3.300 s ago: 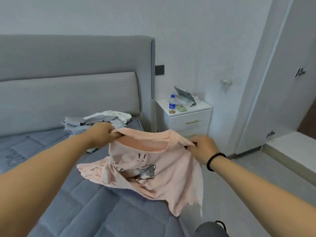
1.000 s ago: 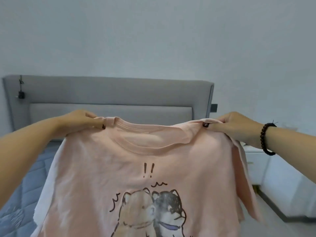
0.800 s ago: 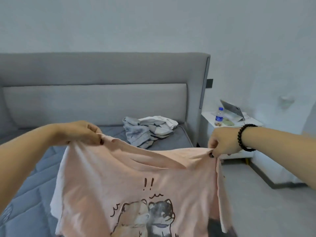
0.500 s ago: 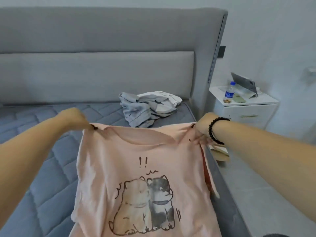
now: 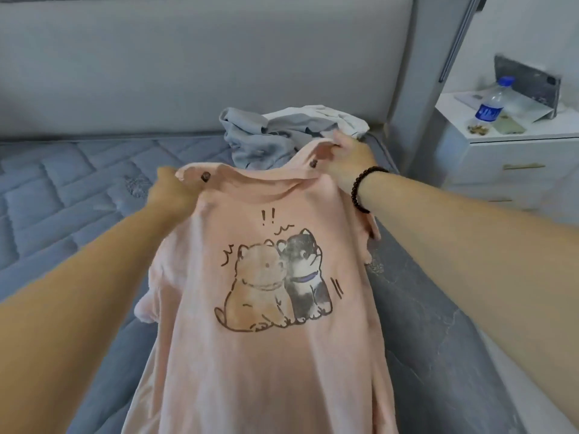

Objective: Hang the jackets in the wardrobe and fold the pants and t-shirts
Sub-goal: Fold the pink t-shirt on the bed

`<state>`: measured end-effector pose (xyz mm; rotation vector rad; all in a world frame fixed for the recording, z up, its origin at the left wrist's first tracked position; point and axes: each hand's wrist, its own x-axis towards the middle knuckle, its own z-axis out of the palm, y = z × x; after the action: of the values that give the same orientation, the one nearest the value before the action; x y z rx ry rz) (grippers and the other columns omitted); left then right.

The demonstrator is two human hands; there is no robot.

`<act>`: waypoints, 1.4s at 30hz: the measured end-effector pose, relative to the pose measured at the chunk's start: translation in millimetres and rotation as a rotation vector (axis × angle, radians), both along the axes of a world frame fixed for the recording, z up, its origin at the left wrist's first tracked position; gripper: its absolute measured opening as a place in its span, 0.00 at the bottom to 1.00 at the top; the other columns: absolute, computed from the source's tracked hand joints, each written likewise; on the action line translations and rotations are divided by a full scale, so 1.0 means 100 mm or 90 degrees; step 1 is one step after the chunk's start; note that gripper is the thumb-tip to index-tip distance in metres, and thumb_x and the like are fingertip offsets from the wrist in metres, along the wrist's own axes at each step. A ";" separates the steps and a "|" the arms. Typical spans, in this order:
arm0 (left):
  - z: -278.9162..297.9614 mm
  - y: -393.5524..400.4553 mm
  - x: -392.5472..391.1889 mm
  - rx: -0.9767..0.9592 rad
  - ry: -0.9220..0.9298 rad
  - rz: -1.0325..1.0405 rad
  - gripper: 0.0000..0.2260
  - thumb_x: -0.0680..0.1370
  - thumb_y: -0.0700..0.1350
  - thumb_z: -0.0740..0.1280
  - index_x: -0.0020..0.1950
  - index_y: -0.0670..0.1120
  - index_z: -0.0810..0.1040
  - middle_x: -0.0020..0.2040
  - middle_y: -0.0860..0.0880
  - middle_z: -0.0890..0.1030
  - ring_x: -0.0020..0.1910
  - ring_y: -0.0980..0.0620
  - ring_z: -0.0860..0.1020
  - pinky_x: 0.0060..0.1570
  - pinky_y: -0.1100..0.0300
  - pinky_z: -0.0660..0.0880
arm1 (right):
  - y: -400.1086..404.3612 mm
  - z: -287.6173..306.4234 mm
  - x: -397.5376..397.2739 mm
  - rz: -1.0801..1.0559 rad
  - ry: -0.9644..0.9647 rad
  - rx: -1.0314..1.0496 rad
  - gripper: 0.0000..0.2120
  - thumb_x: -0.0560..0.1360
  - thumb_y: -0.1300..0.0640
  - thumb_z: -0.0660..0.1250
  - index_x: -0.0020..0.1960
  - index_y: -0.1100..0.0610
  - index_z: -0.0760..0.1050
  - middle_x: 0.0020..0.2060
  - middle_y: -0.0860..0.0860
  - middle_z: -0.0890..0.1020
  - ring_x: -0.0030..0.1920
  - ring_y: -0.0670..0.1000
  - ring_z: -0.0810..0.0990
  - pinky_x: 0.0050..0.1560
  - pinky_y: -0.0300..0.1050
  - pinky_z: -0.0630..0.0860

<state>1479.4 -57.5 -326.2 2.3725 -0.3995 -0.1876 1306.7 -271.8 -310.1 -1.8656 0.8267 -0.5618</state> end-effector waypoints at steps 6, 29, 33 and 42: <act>-1.50 0.35 -1.18 0.307 0.013 -0.237 0.36 0.80 0.64 0.49 0.79 0.45 0.40 0.79 0.42 0.49 0.78 0.43 0.47 0.75 0.47 0.48 | 1.11 -1.24 -0.61 0.242 0.232 -0.139 0.37 0.75 0.55 0.63 0.78 0.48 0.46 0.72 0.54 0.63 0.67 0.54 0.67 0.67 0.51 0.67; -1.81 0.82 -1.94 0.317 -0.152 -0.192 0.31 0.80 0.60 0.43 0.80 0.49 0.44 0.80 0.44 0.48 0.79 0.47 0.44 0.76 0.48 0.43 | 2.20 -1.94 -1.72 0.159 0.470 -0.379 0.30 0.75 0.43 0.52 0.72 0.56 0.67 0.72 0.56 0.68 0.73 0.60 0.64 0.70 0.58 0.56; -1.79 1.18 -2.53 0.352 -0.170 -0.194 0.34 0.76 0.61 0.39 0.80 0.48 0.48 0.80 0.42 0.52 0.79 0.46 0.48 0.76 0.48 0.44 | 2.29 -1.93 -2.23 0.185 0.471 -0.412 0.29 0.76 0.43 0.53 0.72 0.54 0.67 0.72 0.55 0.67 0.73 0.59 0.61 0.68 0.58 0.55; -1.84 1.64 -3.57 0.370 -0.184 -0.197 0.32 0.79 0.59 0.45 0.78 0.44 0.57 0.78 0.40 0.58 0.77 0.42 0.55 0.73 0.43 0.52 | 2.42 -1.91 -2.91 0.179 0.468 -0.369 0.28 0.73 0.43 0.54 0.71 0.50 0.67 0.71 0.55 0.69 0.72 0.58 0.63 0.62 0.66 0.68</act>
<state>1122.5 106.6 -510.6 2.9065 -0.9617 -0.1109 1015.9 -30.1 -500.9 -2.7379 0.8877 0.1105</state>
